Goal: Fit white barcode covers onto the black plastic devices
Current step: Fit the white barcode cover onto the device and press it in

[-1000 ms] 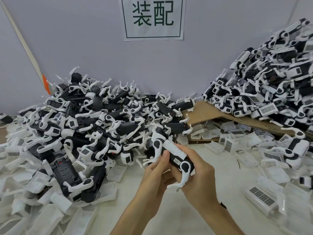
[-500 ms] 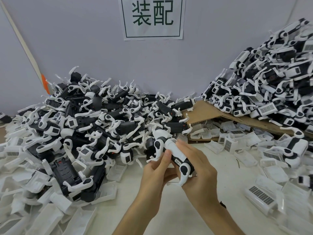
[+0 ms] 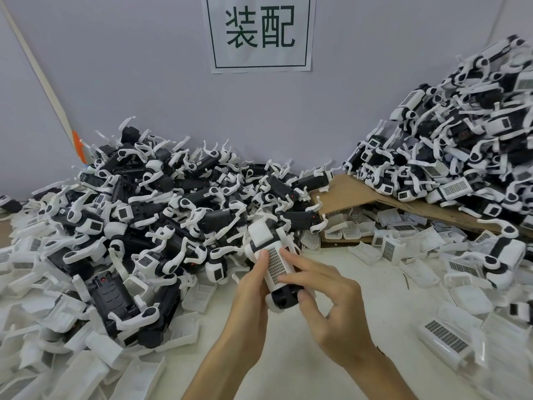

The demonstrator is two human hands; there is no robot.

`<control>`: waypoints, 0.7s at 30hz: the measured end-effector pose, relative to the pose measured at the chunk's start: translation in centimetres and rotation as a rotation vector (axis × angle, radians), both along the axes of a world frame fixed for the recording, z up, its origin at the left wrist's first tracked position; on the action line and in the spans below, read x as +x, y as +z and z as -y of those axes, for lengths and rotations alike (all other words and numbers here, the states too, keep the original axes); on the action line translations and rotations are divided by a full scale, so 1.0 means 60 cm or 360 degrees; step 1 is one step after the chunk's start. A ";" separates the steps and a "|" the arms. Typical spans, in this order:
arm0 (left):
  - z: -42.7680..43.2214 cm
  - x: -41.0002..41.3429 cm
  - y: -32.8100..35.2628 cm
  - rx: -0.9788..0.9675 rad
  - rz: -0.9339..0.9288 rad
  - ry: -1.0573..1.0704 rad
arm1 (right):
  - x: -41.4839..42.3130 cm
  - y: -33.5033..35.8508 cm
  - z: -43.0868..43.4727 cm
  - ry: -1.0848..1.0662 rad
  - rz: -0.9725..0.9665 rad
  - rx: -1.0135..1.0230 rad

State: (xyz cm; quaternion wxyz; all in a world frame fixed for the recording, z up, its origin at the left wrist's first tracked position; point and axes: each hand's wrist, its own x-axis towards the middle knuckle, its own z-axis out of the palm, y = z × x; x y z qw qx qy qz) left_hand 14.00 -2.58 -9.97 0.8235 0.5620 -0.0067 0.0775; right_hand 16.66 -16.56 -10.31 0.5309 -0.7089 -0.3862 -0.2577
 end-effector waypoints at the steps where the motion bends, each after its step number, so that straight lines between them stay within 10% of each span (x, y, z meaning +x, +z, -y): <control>1: 0.000 0.001 0.000 0.0012 0.0016 0.0005 | 0.000 0.001 -0.002 -0.0022 -0.0015 0.0060; 8: 0.007 0.010 -0.009 -0.0028 0.0011 0.0031 | 0.009 -0.001 -0.011 -0.0034 -0.0506 0.0001; 21: 0.011 0.003 -0.009 0.0285 0.0047 0.0088 | 0.006 -0.009 -0.016 -0.0267 -0.0315 -0.0106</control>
